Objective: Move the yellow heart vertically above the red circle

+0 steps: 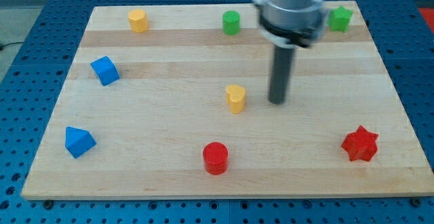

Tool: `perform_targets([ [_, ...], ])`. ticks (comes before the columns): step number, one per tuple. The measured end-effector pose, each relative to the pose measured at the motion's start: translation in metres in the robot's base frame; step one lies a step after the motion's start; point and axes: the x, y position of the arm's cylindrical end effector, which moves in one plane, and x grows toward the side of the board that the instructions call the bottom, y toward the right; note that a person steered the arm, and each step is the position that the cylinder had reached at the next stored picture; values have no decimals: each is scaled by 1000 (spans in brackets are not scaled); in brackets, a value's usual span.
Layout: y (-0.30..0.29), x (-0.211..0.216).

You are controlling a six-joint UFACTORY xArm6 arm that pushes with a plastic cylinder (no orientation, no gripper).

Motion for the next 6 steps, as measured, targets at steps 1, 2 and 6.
perform_targets([
  [1,-54,22],
  [2,-104,15],
  [6,-104,-38],
])
